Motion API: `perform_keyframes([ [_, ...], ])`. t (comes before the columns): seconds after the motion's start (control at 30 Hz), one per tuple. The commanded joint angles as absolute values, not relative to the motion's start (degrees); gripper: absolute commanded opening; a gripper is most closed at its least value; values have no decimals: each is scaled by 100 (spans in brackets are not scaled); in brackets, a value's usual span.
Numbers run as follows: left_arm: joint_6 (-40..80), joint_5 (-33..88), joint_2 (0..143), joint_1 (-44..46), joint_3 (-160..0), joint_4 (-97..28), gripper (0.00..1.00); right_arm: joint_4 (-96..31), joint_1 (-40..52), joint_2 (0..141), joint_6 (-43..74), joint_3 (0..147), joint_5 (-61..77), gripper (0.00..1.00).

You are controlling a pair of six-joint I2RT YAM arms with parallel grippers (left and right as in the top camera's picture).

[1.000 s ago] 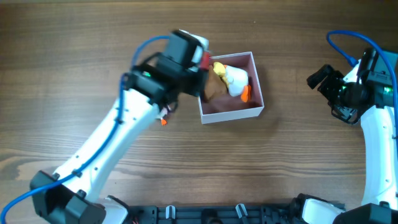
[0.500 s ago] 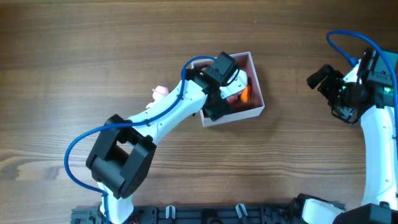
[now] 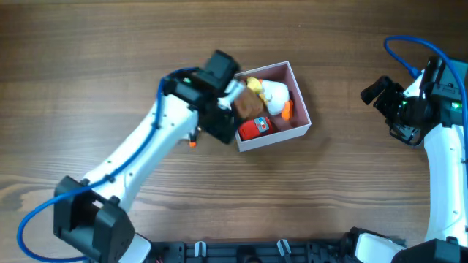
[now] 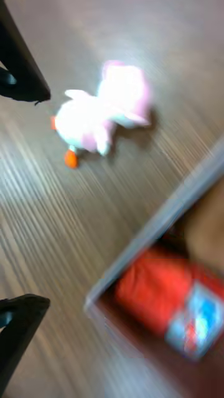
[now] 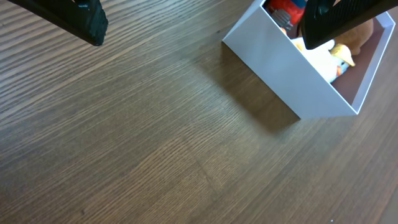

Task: Pack container

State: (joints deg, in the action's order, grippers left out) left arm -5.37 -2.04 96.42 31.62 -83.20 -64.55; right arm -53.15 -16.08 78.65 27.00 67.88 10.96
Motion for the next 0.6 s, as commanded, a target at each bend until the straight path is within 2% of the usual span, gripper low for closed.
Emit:
perform_keyframes([
  [0.0, 1247, 226, 9677, 2058, -7489, -6097, 100, -5315, -1614, 7872, 2755, 6764, 1170, 100],
  [0.07, 1249, 456, 9688, 1660, -6912, -5474, 93, -5315, -1614, 7872, 2757, 6764, 1168, 100],
  [0.17, 1247, 307, 9824, 1586, -6307, -4788, 89, -5312, -1614, 7872, 2757, 6764, 1170, 100],
  [0.3, 1197, 89, 10125, 1590, -6069, -4160, 88, -5315, -1614, 7872, 2755, 6764, 1168, 100],
  [0.43, 882, -419, 10256, 1590, -6069, -3607, 78, -5315, -1614, 7872, 2757, 6764, 1170, 99],
  [0.5, 768, -416, 10256, 1588, -6069, -3452, 54, -5315, -1614, 7872, 2757, 6764, 1170, 100],
  [0.57, 770, -268, 10254, 1590, -6071, -3535, 18, -5315, -1614, 7872, 2755, 6764, 1168, 100],
])
